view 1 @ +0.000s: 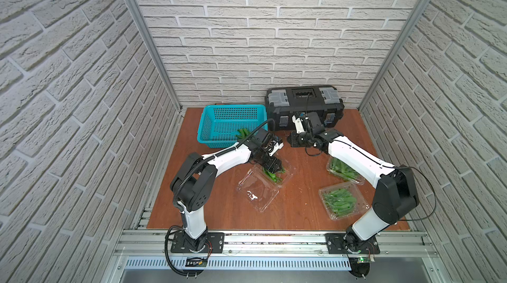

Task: Take small green peppers out of containers
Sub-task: Pick up the green pepper from the packing box.

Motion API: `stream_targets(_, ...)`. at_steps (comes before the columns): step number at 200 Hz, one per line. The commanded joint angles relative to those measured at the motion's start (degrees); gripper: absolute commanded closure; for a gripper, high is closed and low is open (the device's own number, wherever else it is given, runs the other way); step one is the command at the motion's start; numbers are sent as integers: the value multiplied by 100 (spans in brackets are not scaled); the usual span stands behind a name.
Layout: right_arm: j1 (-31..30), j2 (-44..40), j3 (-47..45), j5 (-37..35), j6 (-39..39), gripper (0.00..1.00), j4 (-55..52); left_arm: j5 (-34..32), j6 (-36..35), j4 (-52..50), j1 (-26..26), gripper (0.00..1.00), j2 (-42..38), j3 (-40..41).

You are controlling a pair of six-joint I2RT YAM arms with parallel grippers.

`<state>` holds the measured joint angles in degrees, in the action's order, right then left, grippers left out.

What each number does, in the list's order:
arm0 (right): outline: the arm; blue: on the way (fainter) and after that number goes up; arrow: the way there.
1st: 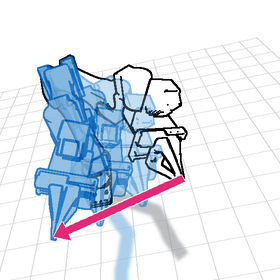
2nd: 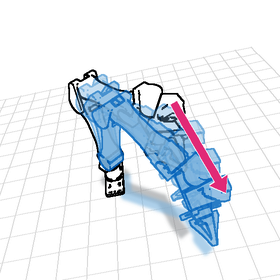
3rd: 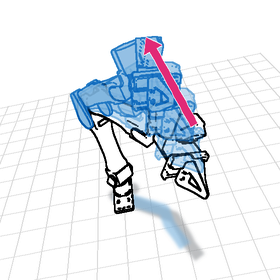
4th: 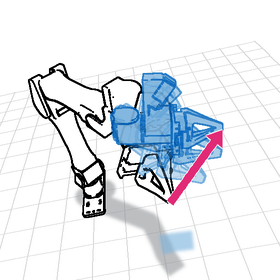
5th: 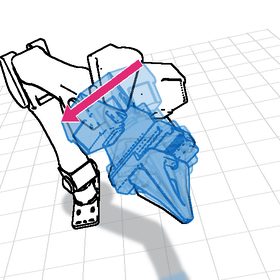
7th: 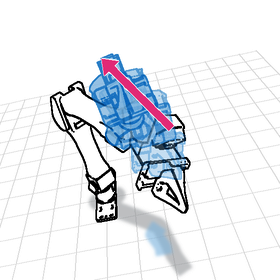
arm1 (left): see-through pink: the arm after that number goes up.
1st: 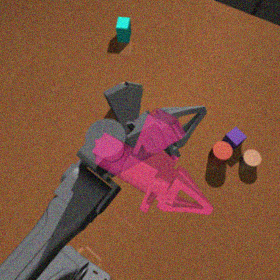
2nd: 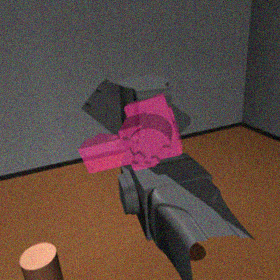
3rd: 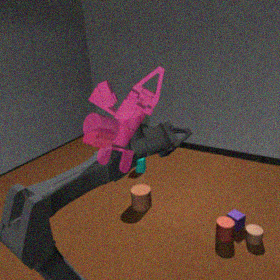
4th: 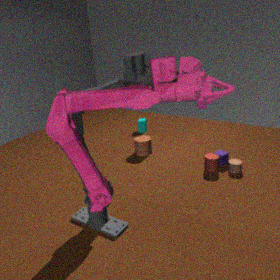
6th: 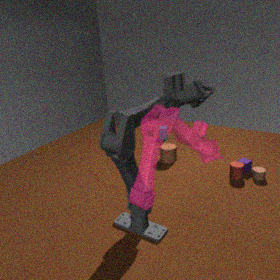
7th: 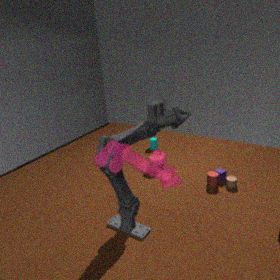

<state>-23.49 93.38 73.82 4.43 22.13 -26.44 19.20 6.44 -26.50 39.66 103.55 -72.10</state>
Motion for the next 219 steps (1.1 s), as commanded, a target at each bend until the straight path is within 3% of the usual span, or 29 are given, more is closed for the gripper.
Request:
stream_targets(1, 37, -172, -61, -144, 27, 75, 51, -66, 4, -479, -7, 22, 81, -158)
stream_targets(98, 47, -230, -134, -318, -41, 76, 77, -255, 215, -2735, -2, 24, 1284, -1932)
stream_targets(163, 72, -338, -315, -399, -66, 76, 42, -260, 536, -3629, 18, 25, 1932, -2734)
stream_targets(219, 90, -417, -342, -434, -51, 76, 29, -425, 544, -3703, 49, 41, 2323, -3130)
